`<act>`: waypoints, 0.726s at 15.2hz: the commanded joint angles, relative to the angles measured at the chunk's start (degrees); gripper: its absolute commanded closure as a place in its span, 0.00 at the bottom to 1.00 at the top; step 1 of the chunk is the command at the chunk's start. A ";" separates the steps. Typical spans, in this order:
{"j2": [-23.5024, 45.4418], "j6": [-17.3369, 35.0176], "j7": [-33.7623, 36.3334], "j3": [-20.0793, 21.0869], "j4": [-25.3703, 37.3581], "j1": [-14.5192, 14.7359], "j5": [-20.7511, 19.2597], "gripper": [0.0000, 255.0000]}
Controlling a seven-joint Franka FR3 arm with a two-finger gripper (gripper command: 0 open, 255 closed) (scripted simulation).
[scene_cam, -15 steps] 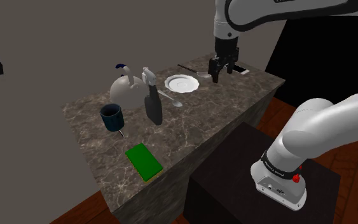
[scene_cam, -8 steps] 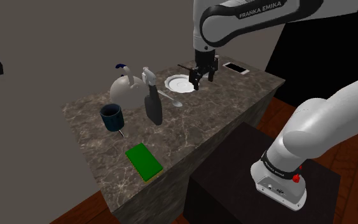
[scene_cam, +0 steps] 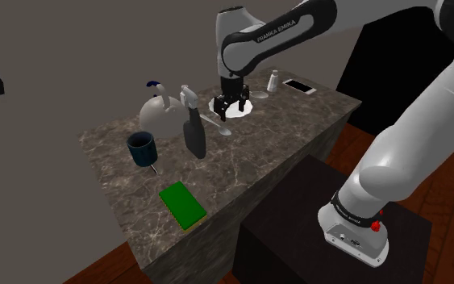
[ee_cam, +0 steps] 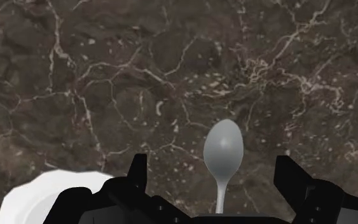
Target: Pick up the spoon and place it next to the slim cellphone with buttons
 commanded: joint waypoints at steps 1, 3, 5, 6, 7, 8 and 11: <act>4.20 1.80 0.71 0.38 2.69 0.24 -0.06 0.00; 8.42 3.38 1.38 0.67 5.57 0.51 -0.24 0.00; 9.12 4.88 1.48 0.63 4.76 0.52 -0.39 0.00; 9.48 5.63 1.54 0.62 4.37 0.51 -0.48 0.00; 9.86 6.38 1.60 0.61 3.99 0.51 -0.57 0.00; 10.25 7.13 1.67 0.59 3.63 0.51 -0.66 0.00; 11.31 9.05 1.84 0.55 2.75 0.50 -0.91 0.00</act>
